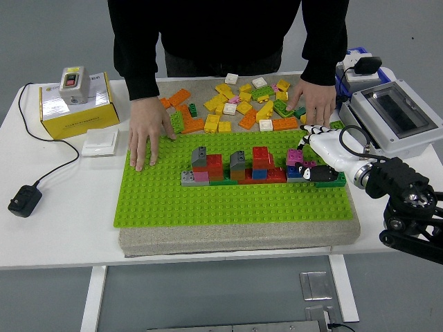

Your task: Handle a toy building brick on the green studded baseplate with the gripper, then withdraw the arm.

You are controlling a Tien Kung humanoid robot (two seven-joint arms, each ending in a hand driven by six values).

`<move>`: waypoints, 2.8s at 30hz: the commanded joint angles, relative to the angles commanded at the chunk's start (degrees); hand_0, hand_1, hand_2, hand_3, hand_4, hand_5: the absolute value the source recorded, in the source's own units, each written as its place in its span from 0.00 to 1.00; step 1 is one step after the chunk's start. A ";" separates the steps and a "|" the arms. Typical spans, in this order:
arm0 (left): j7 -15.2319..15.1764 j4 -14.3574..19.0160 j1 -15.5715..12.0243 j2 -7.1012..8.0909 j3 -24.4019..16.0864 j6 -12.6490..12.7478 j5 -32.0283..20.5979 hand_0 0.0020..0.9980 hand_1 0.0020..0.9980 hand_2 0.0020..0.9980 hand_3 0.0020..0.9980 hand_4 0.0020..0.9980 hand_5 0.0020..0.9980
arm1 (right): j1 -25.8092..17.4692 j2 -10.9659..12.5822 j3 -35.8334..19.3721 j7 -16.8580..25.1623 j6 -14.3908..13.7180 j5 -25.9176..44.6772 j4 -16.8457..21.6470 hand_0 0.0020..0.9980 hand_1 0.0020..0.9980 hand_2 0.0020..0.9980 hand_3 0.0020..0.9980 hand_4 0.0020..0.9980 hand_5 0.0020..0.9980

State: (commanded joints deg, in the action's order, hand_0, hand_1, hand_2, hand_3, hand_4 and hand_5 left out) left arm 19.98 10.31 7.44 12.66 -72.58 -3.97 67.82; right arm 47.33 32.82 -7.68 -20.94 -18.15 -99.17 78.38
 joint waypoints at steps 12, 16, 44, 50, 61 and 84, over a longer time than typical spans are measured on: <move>-0.02 0.00 0.03 0.04 0.01 0.03 -0.08 0.69 0.59 0.63 0.72 0.37 0.61 | -0.40 -0.27 0.28 0.33 -0.35 -0.11 -0.06 0.79 1.00 1.00 0.59 0.57 0.45; -0.02 0.00 0.04 0.06 0.01 -0.01 -0.09 0.69 0.59 0.63 0.72 0.37 0.61 | -0.47 -0.40 0.45 0.37 -0.34 -0.34 -0.31 0.79 1.00 1.00 0.59 0.57 0.45; -0.30 0.00 0.15 0.14 0.27 -0.05 -0.44 0.69 0.59 0.63 0.70 0.36 0.62 | -0.80 0.10 0.70 0.99 -0.31 -0.52 -0.85 0.78 0.98 1.00 0.62 0.58 0.46; -0.37 0.00 0.18 0.16 0.35 -0.06 -0.52 0.69 0.59 0.63 0.71 0.36 0.62 | -0.85 0.12 0.78 1.18 -0.40 -0.38 -1.06 0.78 0.97 1.00 0.62 0.58 0.46; -0.61 0.00 0.31 0.23 0.52 0.06 -0.60 0.69 0.58 0.63 0.70 0.35 0.62 | -0.80 -0.10 0.90 1.24 -0.09 -0.13 -1.36 0.77 0.96 1.00 0.64 0.58 0.46; -1.09 0.00 0.44 0.34 0.69 0.39 -0.75 0.69 0.58 0.60 0.68 0.33 0.64 | -0.74 -0.28 1.08 1.22 -0.07 -0.05 -1.64 0.74 0.96 1.00 0.72 0.58 0.45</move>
State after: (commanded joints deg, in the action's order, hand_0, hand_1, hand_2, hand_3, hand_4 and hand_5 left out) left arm 18.89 10.31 7.88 13.00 -71.89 -3.58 67.07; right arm 46.59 32.54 -6.60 -19.72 -18.23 -99.22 76.75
